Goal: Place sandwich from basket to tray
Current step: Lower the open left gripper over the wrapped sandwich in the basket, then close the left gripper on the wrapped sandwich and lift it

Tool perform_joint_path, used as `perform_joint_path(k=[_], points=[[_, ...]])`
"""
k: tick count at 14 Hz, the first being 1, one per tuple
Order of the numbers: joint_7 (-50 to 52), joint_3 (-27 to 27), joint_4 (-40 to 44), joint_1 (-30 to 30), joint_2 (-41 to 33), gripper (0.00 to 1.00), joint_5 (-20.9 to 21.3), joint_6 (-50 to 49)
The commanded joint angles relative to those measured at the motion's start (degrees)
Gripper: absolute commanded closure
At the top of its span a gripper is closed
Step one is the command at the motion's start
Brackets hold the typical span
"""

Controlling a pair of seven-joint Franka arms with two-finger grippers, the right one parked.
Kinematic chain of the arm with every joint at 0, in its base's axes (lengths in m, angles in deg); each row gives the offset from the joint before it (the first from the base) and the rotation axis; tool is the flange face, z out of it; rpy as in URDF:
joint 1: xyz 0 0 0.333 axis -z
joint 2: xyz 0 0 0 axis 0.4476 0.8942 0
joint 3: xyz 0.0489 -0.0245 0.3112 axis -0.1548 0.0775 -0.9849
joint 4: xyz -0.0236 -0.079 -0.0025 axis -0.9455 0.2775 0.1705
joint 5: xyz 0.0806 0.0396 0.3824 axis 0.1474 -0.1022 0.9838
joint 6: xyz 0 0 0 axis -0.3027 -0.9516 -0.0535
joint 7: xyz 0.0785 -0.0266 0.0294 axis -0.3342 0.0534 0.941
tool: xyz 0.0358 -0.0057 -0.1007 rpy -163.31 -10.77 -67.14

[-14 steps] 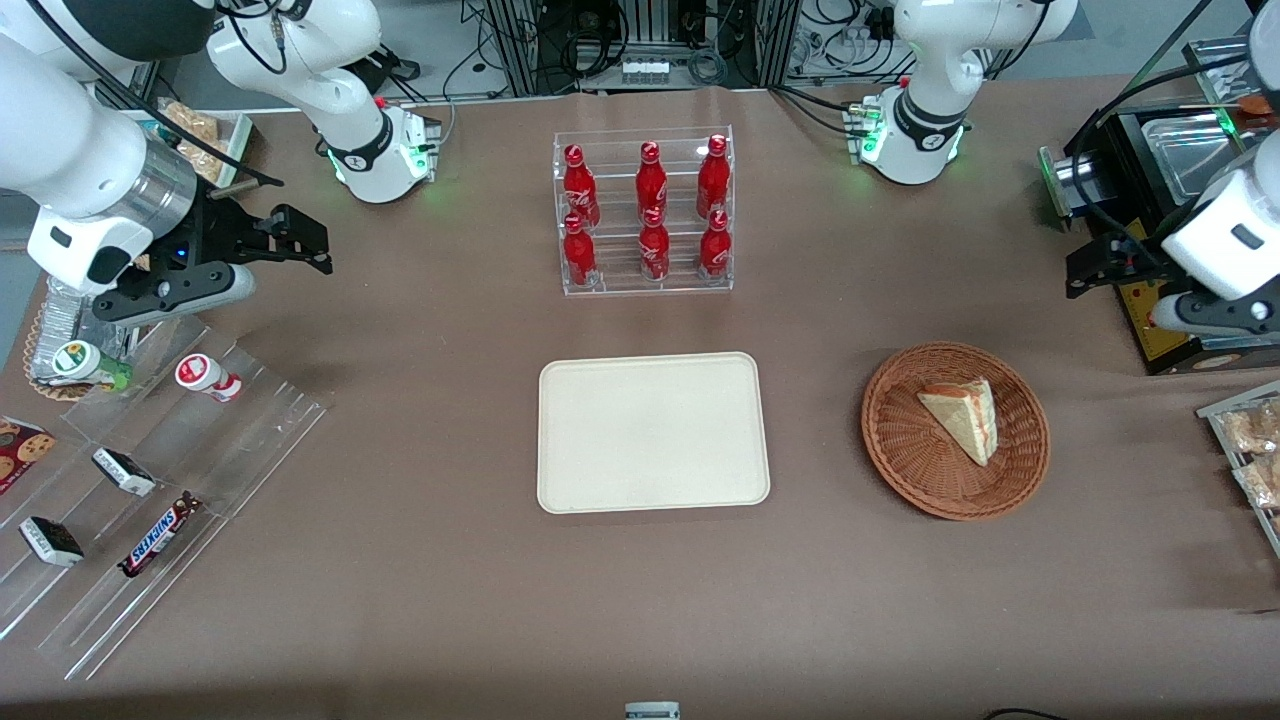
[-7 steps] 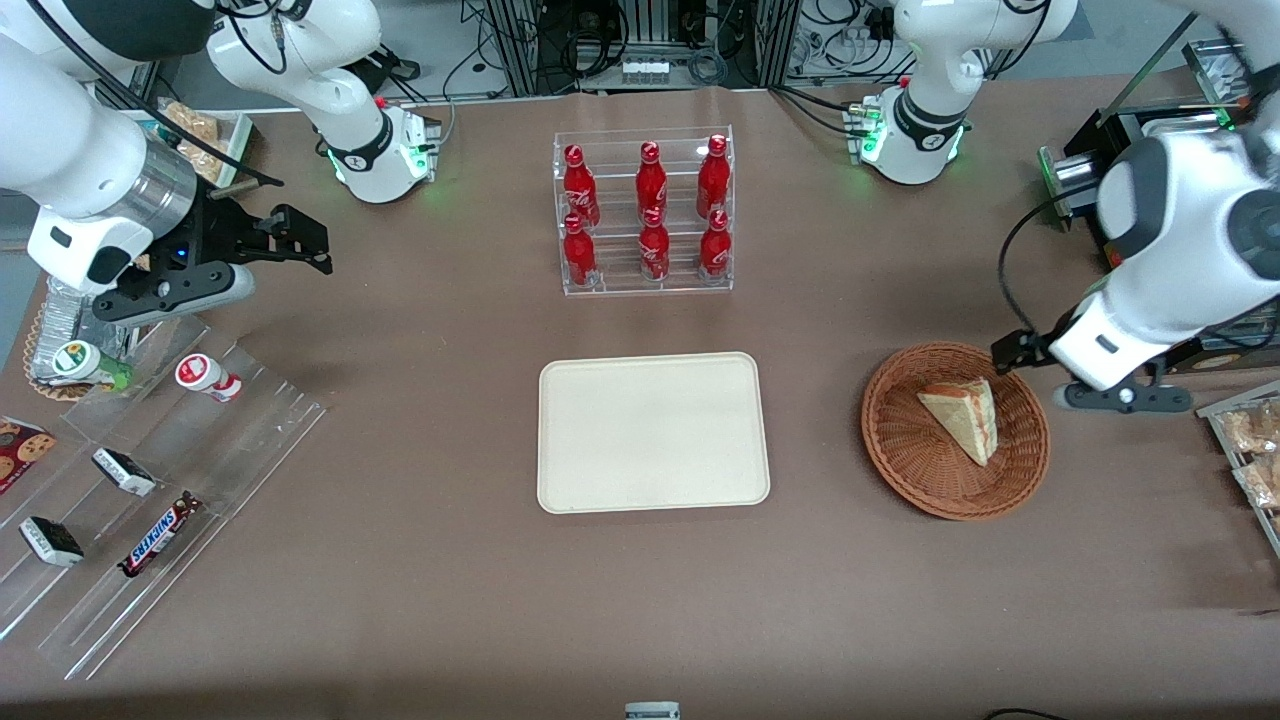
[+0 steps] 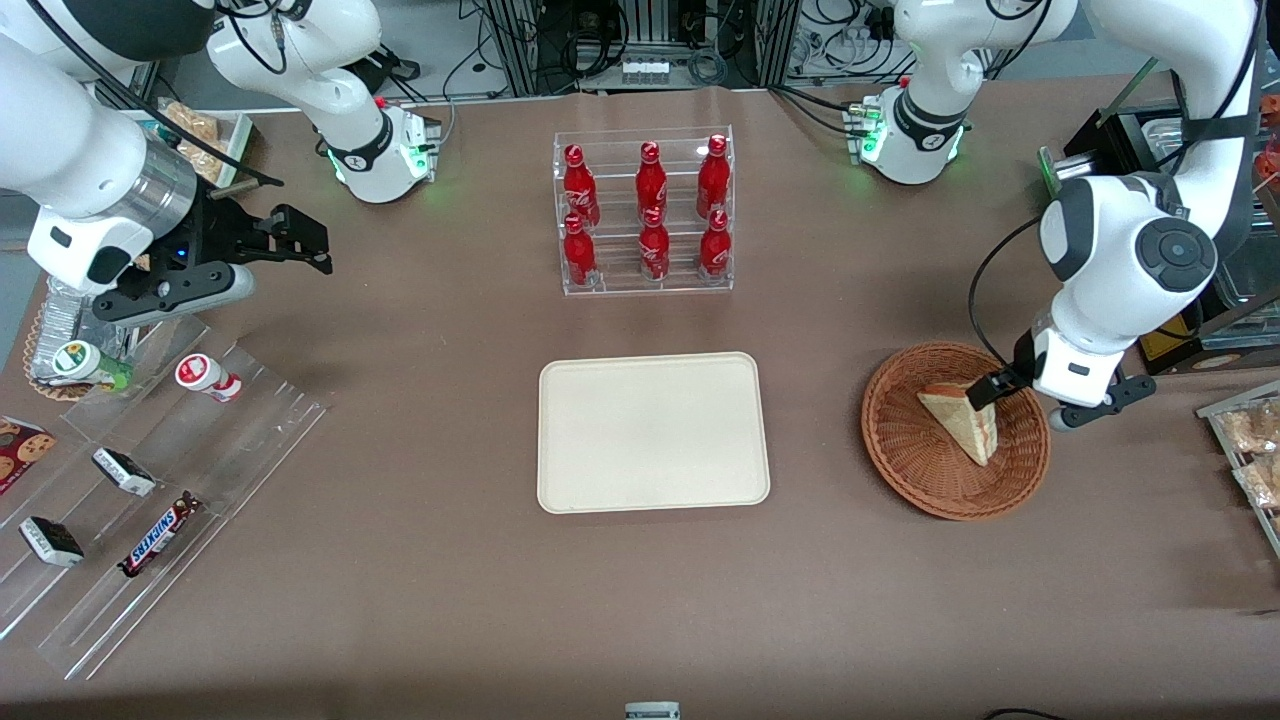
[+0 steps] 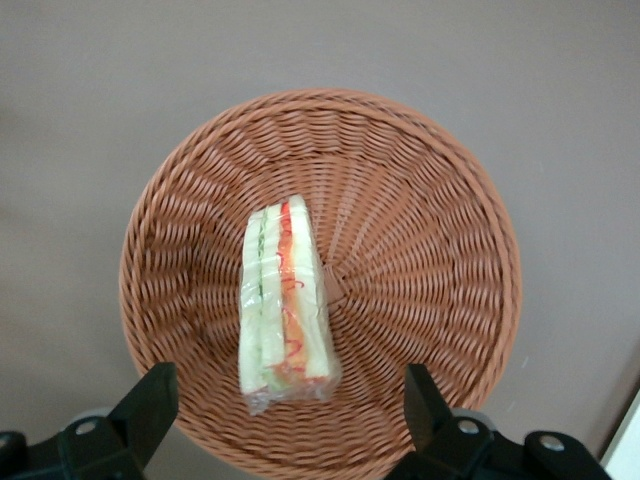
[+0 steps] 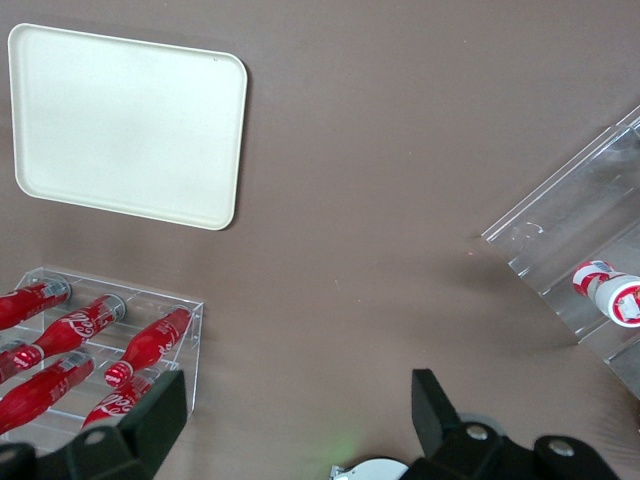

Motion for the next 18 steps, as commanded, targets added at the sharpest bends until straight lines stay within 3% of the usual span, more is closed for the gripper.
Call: perform_joint_path(k=[1,6,7,9,10,15,18], points=[[15.10,-0.11,-0.51,0.34,2.04,0.00,0.94,2.84],[20.33,-0.11,-0.86,0.34,8.63,0.02,0.94,5.47],[20.42,-0.11,-0.95,0.34,9.78,0.22,0.94,6.44],[20.33,-0.02,-1.21,0.34,9.53,0.88,0.85,5.93],[19.98,0.06,-0.69,0.34,8.91,0.97,0.85,4.79],[18.93,1.03,13.07,3.92,8.02,1.00,0.59,-13.29],[18.93,1.12,20.13,10.77,10.57,0.99,0.15,-15.35]])
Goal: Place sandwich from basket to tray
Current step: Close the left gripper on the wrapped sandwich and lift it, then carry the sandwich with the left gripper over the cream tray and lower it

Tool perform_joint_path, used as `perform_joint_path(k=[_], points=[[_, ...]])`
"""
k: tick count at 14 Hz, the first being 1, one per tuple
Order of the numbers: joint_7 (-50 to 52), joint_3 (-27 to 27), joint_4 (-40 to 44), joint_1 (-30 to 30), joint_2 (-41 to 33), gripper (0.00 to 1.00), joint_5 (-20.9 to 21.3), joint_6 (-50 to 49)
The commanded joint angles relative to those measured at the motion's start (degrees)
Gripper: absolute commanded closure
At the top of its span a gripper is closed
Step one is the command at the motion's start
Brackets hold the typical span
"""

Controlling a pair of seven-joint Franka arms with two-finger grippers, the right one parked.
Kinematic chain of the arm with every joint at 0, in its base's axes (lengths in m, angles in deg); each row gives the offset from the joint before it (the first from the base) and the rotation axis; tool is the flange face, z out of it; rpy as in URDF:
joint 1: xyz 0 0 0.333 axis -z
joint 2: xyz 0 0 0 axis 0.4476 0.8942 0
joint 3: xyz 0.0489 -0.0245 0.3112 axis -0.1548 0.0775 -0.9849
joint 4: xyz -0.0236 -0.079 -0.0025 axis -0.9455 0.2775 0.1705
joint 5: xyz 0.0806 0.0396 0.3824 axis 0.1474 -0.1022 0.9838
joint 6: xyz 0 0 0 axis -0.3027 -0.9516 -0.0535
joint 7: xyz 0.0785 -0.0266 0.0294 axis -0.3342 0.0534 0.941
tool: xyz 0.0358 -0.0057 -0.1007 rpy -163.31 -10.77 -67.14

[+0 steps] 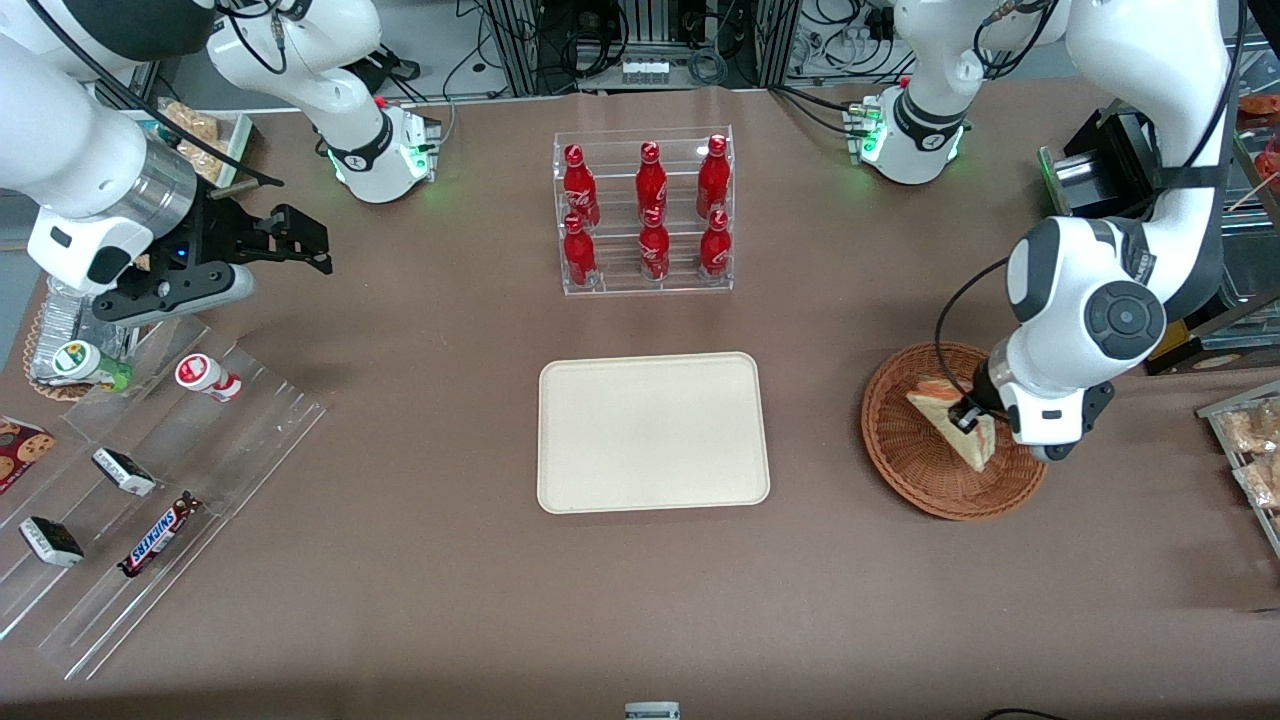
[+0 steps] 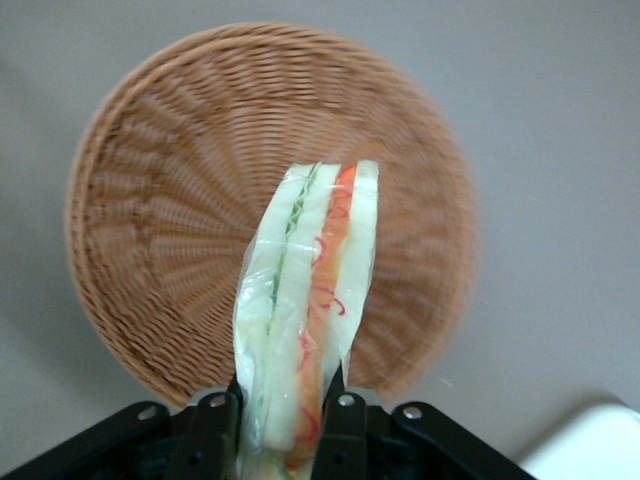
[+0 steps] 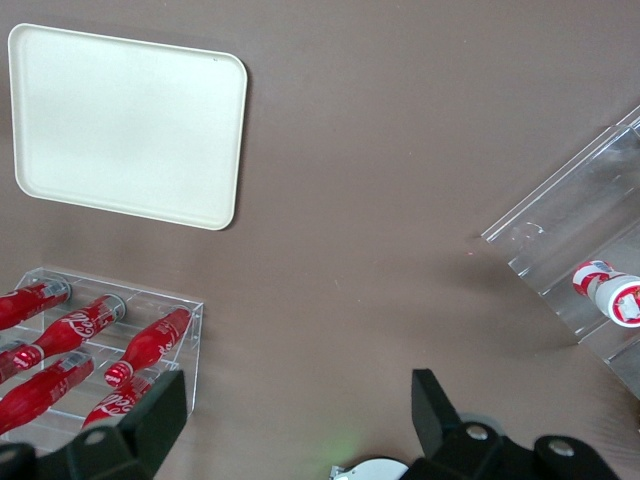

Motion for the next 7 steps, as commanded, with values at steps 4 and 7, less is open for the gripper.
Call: perform_joint_path(k=[4,7], points=[[-2.55,-0.07,10.74,16.14,10.10,0.98,-0.06,3.69],[-1.94,-0.07,11.81,24.32,14.94,0.98,0.29,12.29]])
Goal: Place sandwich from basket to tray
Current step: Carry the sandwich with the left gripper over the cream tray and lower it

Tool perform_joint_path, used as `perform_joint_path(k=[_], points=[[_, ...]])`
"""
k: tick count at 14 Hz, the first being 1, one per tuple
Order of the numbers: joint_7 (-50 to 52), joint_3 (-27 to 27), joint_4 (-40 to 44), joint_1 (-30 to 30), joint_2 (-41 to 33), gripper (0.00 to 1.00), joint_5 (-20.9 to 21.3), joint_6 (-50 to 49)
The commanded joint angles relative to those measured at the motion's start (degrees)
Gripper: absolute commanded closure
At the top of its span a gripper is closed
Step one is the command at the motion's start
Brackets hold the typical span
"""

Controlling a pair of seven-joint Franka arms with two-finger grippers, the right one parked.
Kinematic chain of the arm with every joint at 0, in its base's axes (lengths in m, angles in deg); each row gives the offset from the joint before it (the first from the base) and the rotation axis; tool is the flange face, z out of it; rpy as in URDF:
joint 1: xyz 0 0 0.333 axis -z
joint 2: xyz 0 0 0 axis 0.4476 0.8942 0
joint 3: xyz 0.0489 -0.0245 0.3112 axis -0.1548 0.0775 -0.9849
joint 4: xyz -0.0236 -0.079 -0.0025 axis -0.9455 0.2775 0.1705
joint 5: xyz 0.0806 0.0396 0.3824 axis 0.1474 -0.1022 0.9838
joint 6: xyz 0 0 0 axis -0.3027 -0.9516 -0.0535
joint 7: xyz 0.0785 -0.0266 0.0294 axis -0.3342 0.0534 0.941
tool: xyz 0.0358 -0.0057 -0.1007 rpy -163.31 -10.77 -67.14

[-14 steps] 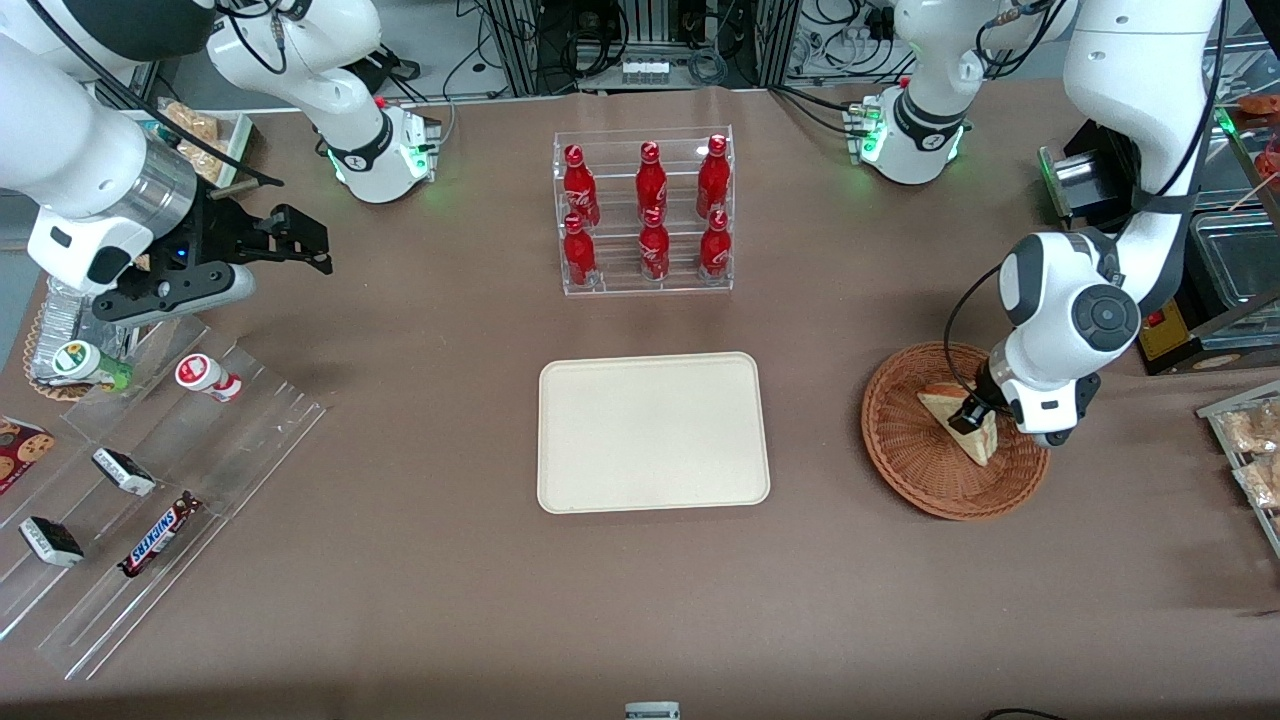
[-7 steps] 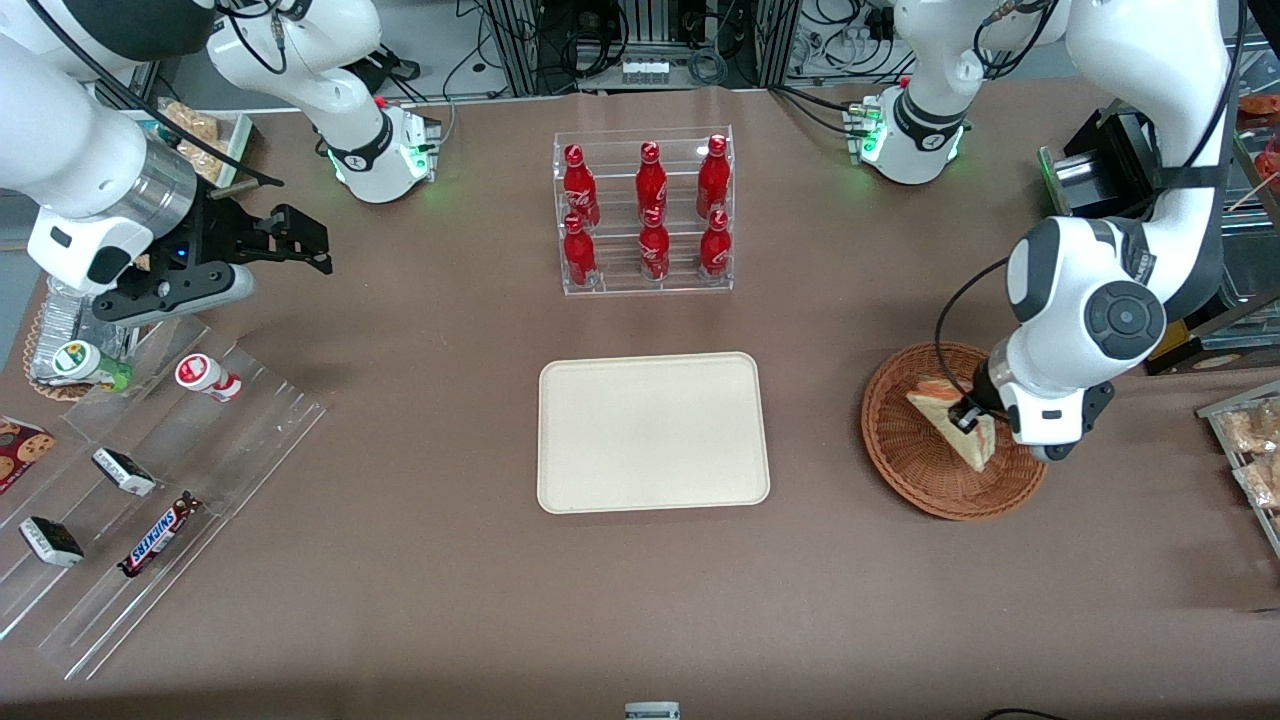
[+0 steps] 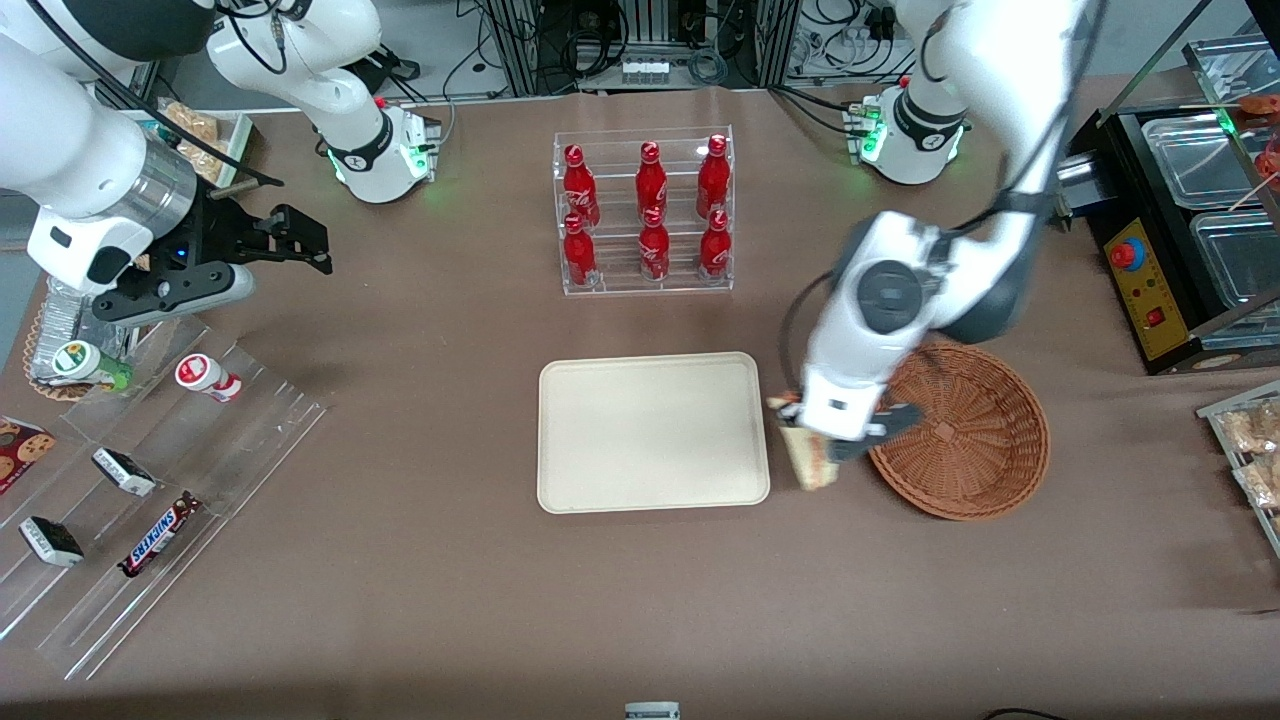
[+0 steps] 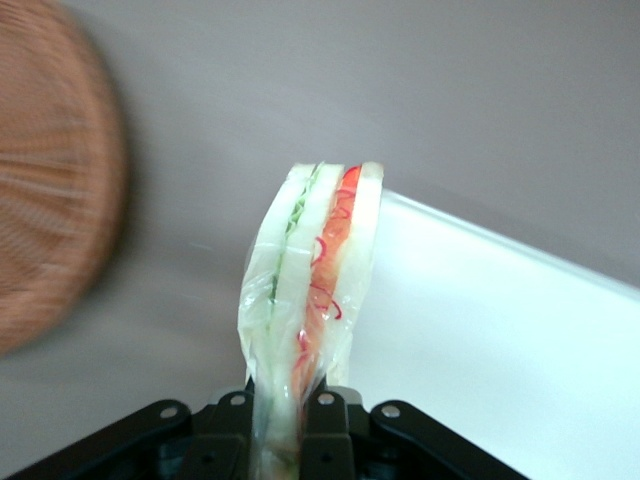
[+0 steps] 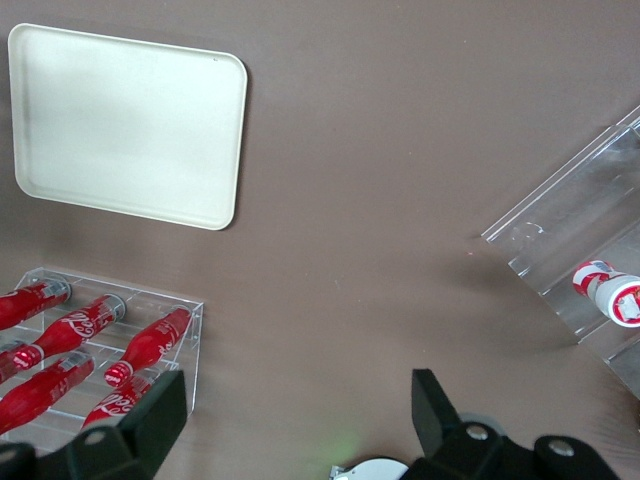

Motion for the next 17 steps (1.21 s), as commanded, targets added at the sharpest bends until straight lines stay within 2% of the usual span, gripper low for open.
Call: perform_joint_path(k=[1,6,11,12,13,14,17], points=[[-0.72,-1.01,4.32,7.38,5.84,0.98,0.50,5.42],[2.26,-1.45,10.56,14.35,12.70,0.98,0.94,6.49],[5.69,-1.45,10.75,14.71,14.90,0.92,1.55,6.67],[5.87,-1.45,10.75,14.71,15.17,0.85,1.64,6.58],[6.31,-1.45,10.75,14.71,15.00,0.61,1.56,6.58],[6.83,-1.45,10.83,14.53,14.30,0.01,1.55,6.15],[6.31,-1.54,10.83,14.10,8.95,0.00,1.73,3.17]])
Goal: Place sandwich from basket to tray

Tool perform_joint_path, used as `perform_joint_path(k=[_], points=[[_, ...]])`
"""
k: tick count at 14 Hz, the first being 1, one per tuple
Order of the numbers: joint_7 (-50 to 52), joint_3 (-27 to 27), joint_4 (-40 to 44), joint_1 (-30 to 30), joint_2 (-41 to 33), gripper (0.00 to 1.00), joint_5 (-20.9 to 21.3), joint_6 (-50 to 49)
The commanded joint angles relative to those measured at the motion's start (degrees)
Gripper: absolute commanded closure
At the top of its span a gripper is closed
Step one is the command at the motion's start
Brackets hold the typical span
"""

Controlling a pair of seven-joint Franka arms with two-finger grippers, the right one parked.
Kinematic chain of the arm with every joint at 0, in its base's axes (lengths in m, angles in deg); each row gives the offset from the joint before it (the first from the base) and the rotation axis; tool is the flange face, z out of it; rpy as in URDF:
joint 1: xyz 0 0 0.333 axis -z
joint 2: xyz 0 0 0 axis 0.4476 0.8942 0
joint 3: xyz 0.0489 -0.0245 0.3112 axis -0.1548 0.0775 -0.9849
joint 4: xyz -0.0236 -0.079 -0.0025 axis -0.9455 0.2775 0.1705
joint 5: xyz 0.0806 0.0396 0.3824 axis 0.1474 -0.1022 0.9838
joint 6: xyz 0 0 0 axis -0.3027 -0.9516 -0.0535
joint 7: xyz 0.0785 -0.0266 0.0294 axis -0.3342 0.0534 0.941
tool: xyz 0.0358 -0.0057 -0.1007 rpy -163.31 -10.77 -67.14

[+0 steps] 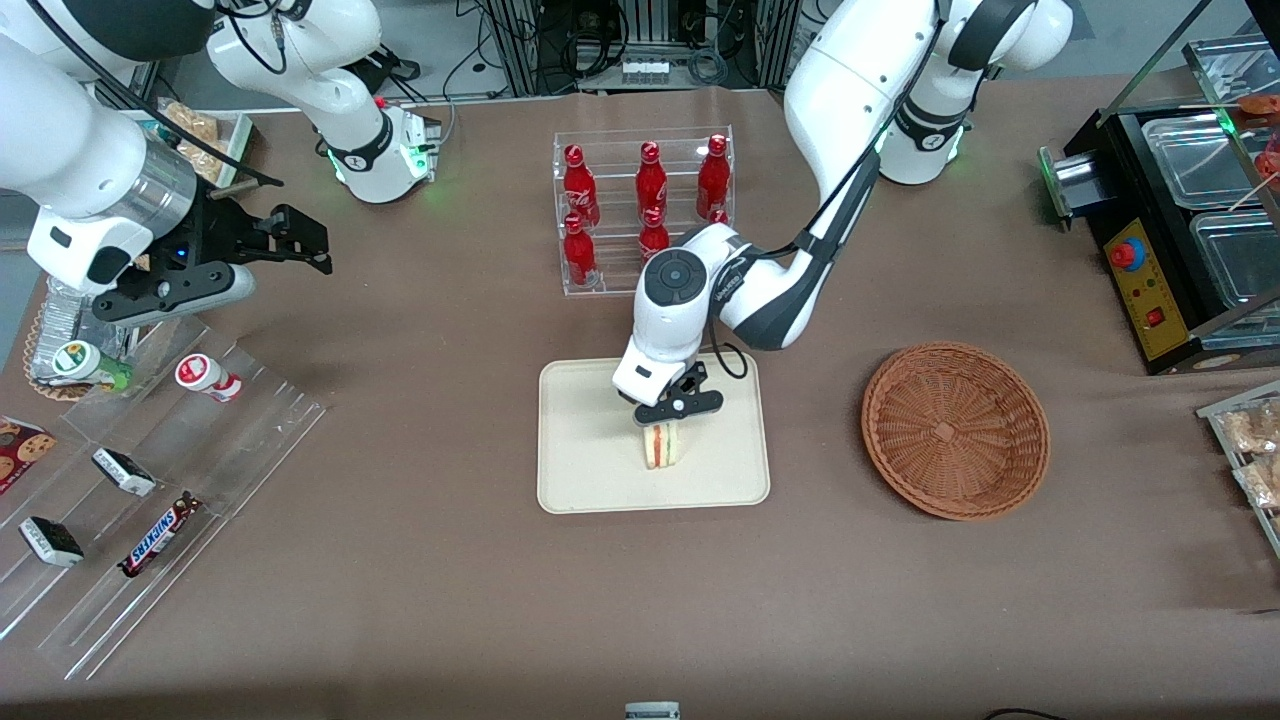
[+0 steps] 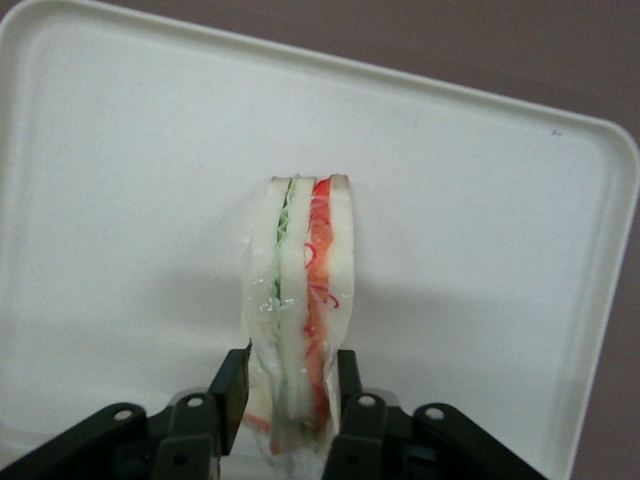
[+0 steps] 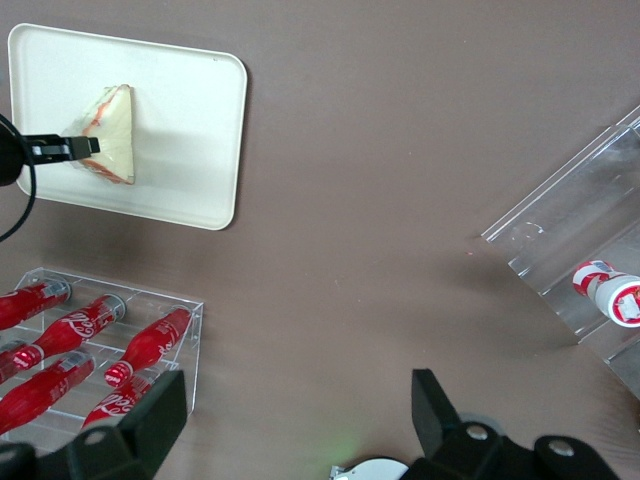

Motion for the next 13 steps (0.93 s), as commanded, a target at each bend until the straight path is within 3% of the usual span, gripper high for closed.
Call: perform_joint_path(k=[1,4,6,9,13], points=[[1.31,-0.47,-0.03,0.10,-6.97,0.00,1.25,-5.62],[-0.52,-0.47,-0.20,-2.70,-15.49,0.00,1.60,-11.85],[-9.64,-0.65,-0.29,-3.15,-19.63,0.00,3.80,-19.84],[-12.91,-0.56,-2.31,-11.30,-24.82,0.00,2.58,-25.76],[-28.53,-0.65,-3.98,-22.02,-29.48,0.00,0.82,-32.08]])
